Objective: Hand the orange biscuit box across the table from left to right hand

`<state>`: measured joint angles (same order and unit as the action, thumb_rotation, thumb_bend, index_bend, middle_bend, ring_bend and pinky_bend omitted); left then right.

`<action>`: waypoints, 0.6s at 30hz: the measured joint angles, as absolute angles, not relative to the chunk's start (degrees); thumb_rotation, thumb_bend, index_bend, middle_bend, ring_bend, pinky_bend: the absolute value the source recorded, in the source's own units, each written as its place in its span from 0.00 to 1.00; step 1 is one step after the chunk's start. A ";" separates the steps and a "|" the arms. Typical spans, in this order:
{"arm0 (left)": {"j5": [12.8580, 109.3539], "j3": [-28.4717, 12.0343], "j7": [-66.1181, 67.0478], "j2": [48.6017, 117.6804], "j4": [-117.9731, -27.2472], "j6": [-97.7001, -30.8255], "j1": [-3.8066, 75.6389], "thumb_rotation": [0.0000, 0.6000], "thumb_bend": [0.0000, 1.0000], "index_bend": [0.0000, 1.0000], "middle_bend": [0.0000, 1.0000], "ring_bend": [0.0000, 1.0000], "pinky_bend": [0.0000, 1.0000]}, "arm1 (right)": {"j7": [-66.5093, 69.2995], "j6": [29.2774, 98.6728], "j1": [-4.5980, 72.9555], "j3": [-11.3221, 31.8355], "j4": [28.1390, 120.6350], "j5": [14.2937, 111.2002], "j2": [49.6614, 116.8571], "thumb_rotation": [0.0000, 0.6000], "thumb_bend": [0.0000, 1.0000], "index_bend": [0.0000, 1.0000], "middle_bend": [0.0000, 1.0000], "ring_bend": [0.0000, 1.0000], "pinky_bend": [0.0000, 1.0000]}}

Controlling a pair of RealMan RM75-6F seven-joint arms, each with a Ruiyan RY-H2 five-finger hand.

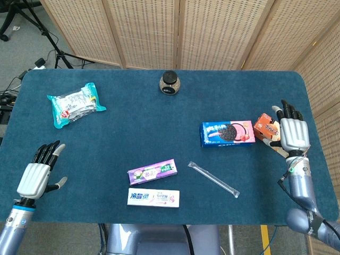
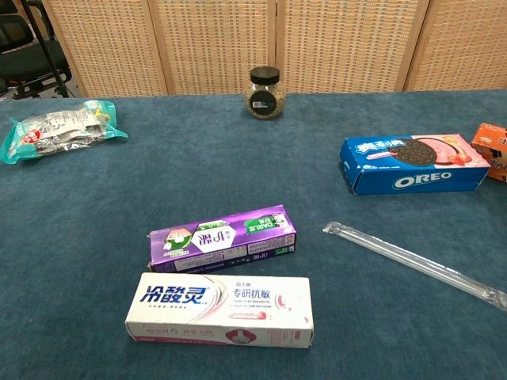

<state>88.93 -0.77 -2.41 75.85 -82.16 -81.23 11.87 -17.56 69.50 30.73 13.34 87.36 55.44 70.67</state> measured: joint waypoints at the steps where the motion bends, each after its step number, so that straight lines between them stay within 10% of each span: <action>1: 88.86 -0.82 -2.23 75.93 -81.99 -81.34 11.81 1.00 0.23 0.07 0.00 0.00 0.00 | -16.35 71.58 29.61 12.30 87.21 58.90 71.02 1.00 0.10 0.14 0.00 0.00 0.12; 9: 88.59 -1.00 -1.96 76.23 -80.81 -82.94 10.84 1.00 0.23 0.07 0.00 0.00 0.00 | -4.69 90.24 17.20 2.45 79.84 80.36 75.39 1.00 0.09 0.14 0.00 0.00 0.12; 18: 87.16 -2.33 -1.88 76.37 -79.07 -84.26 10.16 1.00 0.23 0.07 0.00 0.00 0.00 | 1.82 92.15 11.64 -0.10 72.07 82.69 77.73 1.00 0.09 0.14 0.00 0.00 0.11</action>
